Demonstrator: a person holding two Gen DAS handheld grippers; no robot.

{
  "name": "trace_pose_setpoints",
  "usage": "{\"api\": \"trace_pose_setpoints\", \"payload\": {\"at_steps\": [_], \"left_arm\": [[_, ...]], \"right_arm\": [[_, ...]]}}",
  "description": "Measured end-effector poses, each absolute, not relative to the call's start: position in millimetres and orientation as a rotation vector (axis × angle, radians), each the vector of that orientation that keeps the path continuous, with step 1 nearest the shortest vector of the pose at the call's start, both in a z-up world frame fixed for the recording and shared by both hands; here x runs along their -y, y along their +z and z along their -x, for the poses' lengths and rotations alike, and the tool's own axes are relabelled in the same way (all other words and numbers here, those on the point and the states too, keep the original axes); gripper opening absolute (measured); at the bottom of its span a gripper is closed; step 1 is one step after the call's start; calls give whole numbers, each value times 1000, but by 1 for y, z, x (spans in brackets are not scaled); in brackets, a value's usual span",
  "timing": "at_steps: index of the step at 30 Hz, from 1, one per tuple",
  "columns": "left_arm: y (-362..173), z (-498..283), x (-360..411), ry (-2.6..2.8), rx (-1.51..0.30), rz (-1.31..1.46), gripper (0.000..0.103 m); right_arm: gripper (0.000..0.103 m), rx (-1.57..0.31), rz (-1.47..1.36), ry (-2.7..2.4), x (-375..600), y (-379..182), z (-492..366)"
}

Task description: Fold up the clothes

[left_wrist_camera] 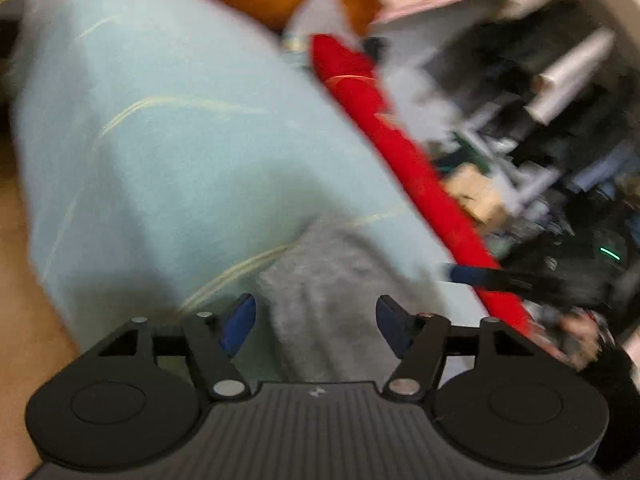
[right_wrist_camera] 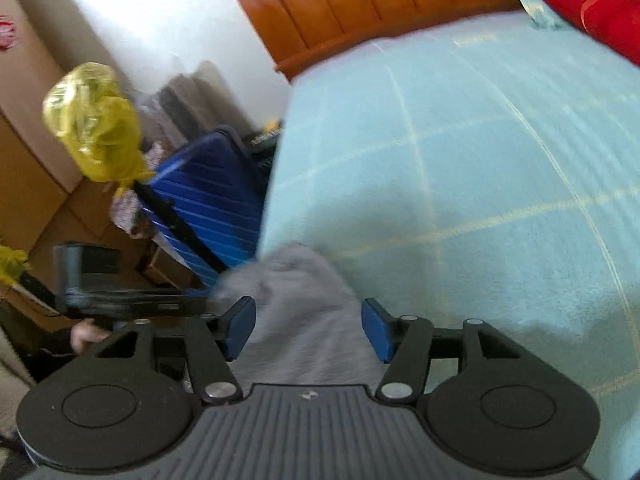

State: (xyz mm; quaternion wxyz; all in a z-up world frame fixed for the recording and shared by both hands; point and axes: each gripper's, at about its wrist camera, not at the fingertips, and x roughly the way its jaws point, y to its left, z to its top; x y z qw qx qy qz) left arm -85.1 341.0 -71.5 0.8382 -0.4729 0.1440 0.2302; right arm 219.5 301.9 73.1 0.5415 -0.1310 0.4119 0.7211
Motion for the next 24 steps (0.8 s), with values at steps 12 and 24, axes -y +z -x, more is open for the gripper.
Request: {"api": "trace_pose_setpoints", "payload": {"at_steps": [12, 24], "left_arm": [[-49, 58, -311, 381, -242, 872, 68], [-44, 42, -305, 292, -284, 866, 73]], "right_arm": [[75, -985, 69, 1710, -258, 83, -189], [79, -1043, 125, 1622, -249, 73, -185]]}}
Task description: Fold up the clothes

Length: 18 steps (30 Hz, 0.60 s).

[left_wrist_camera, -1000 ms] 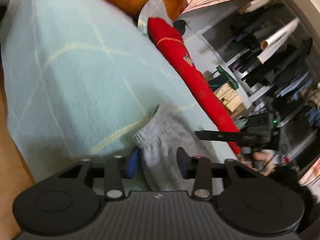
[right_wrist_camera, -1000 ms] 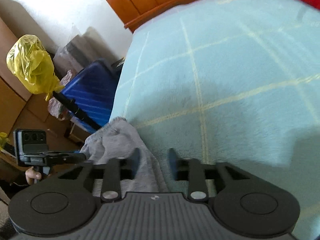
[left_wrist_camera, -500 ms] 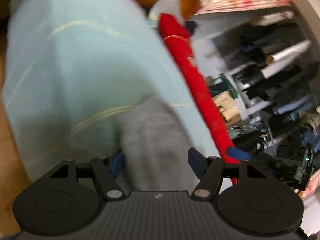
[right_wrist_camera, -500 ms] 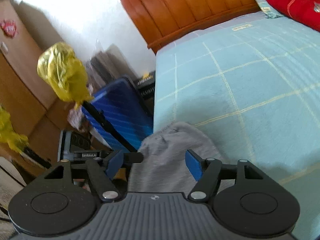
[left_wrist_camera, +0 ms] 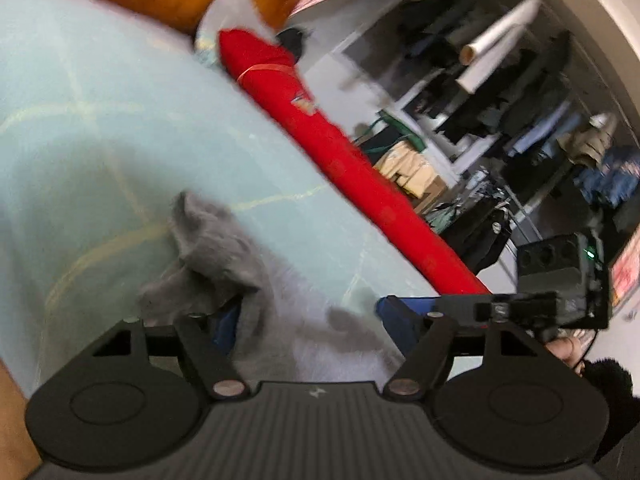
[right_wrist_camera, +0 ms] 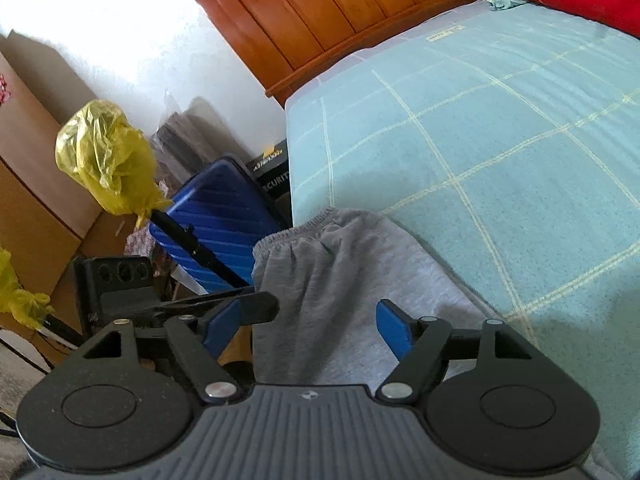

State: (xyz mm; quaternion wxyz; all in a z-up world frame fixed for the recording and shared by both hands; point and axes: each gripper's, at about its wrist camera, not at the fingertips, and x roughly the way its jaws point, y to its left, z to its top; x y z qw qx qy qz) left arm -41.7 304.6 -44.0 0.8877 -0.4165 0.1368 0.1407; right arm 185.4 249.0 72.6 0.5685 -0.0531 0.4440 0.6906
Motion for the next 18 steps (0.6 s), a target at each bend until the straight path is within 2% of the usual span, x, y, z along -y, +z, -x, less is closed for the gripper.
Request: {"api": "trace_pose_setpoints", "payload": {"at_steps": [10, 18], "left_arm": [[-62, 92, -329, 436, -291, 951, 73], [-8, 73, -340, 531, -320, 676, 73]], "right_arm": [[83, -1014, 195, 1555, -229, 74, -177], [88, -1001, 175, 1335, -172, 74, -172]]}}
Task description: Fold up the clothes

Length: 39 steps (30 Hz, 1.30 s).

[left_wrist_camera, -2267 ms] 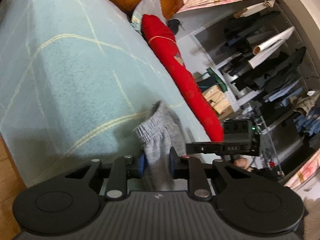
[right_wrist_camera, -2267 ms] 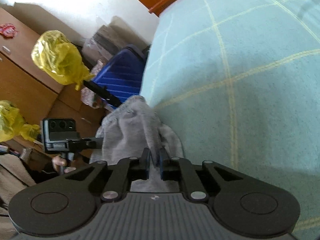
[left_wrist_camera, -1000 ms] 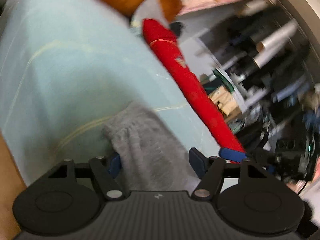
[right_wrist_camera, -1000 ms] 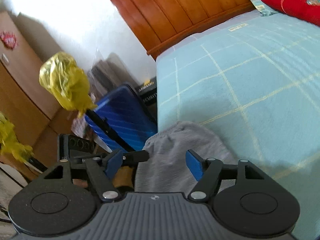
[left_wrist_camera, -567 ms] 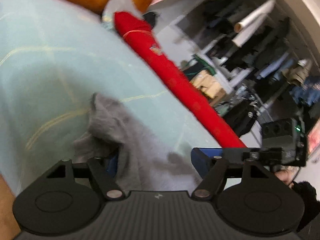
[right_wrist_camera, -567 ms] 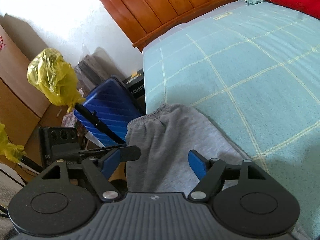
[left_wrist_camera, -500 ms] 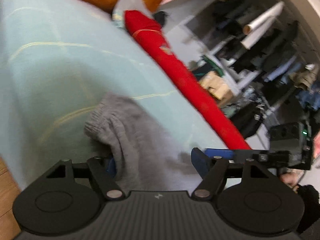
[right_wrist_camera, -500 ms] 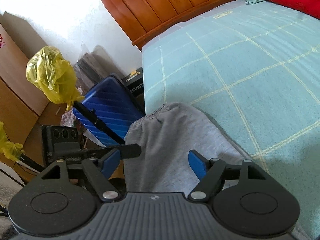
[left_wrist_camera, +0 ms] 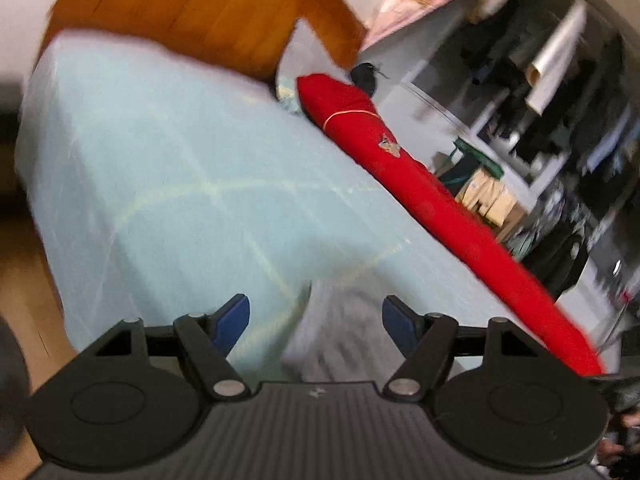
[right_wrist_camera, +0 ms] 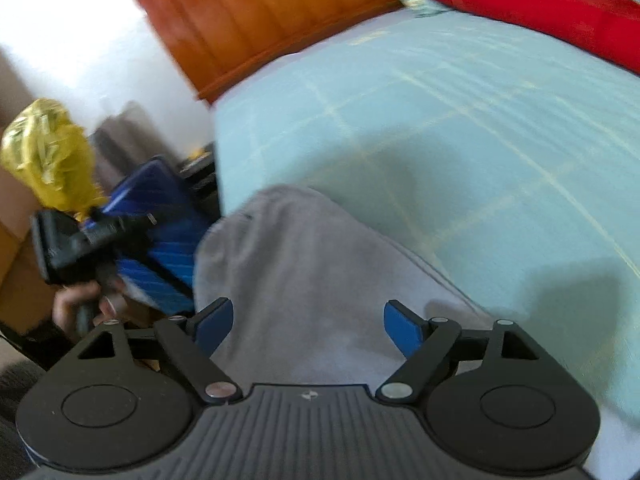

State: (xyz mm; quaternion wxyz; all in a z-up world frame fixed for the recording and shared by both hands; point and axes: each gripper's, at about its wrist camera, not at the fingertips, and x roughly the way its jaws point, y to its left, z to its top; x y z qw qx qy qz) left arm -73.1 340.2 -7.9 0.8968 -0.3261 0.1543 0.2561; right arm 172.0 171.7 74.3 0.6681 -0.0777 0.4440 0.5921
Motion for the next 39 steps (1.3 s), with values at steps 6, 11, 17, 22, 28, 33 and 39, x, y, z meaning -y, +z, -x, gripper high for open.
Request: {"api": "trace_pose_setpoints", "payload": {"at_steps": [6, 11, 17, 22, 28, 33, 39], "left_arm": [[24, -7, -333, 333, -397, 562, 73], [39, -68, -306, 154, -446, 512, 73], [50, -123, -248, 0, -507, 421, 73], [52, -144, -180, -69, -556, 361, 73], [57, -163, -103, -66, -612, 334, 73], [63, -194, -38, -111, -693, 278, 73], [72, -216, 26, -210, -724, 205, 73]], "right_arm": [[91, -967, 120, 1110, -110, 73, -153], [92, -926, -5, 886, -31, 76, -141], [100, -844, -125, 587, 77, 73, -113], [103, -781, -202, 355, 169, 64, -90], [103, -659, -363, 238, 284, 51, -69], [103, -606, -562, 218, 367, 18, -73], [103, -558, -685, 238, 398, -16, -99]]}}
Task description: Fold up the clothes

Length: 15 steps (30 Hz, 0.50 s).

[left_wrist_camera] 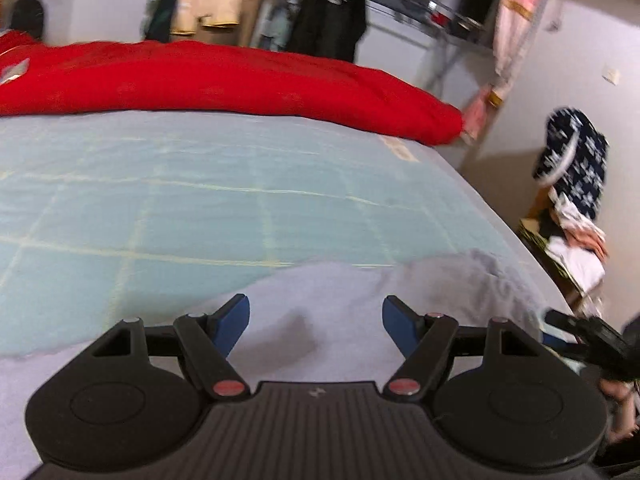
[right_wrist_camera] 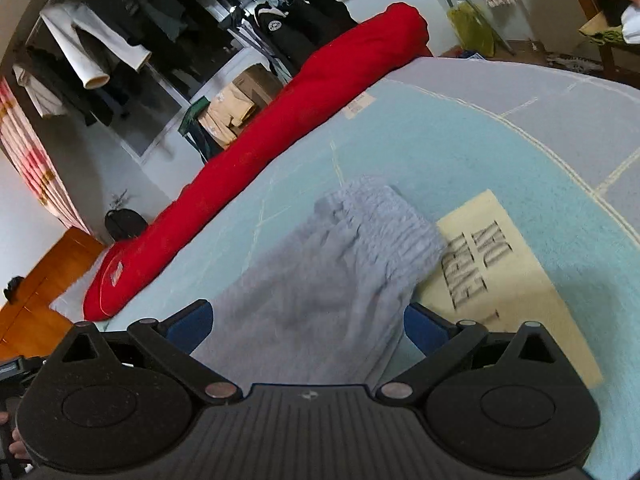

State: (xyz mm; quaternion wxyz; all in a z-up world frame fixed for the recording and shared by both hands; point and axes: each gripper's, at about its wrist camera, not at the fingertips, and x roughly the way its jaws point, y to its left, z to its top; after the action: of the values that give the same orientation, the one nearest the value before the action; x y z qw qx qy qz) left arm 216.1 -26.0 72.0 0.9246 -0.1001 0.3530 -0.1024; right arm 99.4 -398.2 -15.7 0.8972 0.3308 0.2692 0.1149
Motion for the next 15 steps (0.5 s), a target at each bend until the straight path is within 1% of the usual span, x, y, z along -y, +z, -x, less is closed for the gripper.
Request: {"api": "trace_pose_setpoints", "payload": {"at_steps": [5, 11, 15], "left_arm": [[73, -221, 56, -232, -757, 159, 74], [72, -233, 75, -236, -797, 125, 74], [68, -243, 83, -235, -824, 119, 74]], "right_arm": [[103, -476, -674, 340, 397, -10, -122], [103, -478, -595, 371, 390, -13, -124], [103, -482, -640, 375, 397, -16, -118]]}}
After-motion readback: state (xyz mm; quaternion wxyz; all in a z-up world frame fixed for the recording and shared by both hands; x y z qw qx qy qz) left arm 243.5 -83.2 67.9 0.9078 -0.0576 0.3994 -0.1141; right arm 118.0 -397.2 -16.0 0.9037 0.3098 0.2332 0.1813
